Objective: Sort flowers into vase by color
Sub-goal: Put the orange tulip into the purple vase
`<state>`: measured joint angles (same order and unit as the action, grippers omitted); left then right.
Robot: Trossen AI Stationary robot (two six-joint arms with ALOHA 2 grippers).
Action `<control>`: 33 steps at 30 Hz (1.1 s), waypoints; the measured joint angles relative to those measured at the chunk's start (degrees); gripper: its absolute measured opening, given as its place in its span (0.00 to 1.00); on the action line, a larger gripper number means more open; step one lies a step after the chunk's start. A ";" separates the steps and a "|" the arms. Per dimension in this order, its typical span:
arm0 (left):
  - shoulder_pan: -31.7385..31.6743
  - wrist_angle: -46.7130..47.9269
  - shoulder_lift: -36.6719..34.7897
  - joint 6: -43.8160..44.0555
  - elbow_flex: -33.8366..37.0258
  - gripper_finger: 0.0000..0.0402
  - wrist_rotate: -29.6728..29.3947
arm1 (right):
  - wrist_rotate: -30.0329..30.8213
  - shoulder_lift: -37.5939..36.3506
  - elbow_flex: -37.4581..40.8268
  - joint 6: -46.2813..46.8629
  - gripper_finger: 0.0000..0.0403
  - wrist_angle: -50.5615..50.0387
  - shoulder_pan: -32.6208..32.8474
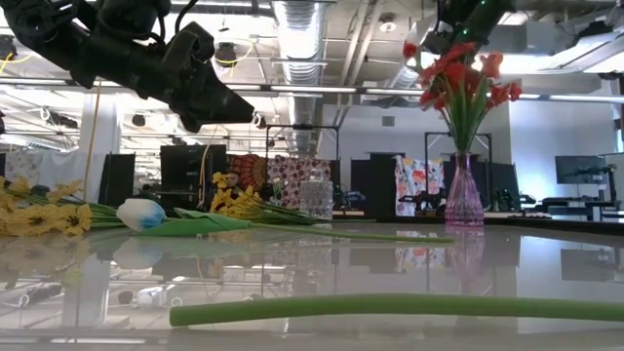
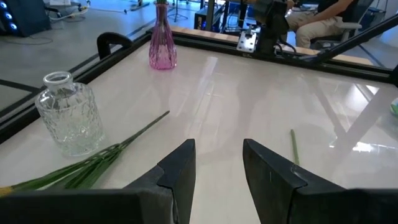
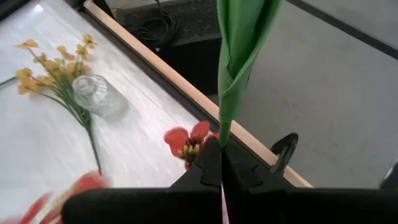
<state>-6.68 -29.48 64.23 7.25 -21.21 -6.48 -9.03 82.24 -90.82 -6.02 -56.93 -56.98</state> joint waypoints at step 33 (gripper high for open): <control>0.00 1.99 0.00 -1.90 0.00 0.30 -0.39 | 9.63 -8.92 4.37 4.68 0.05 -1.30 6.14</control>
<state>-6.68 -27.49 64.23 5.36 -21.21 -6.87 0.60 73.32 -86.44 -1.34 -58.23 -50.84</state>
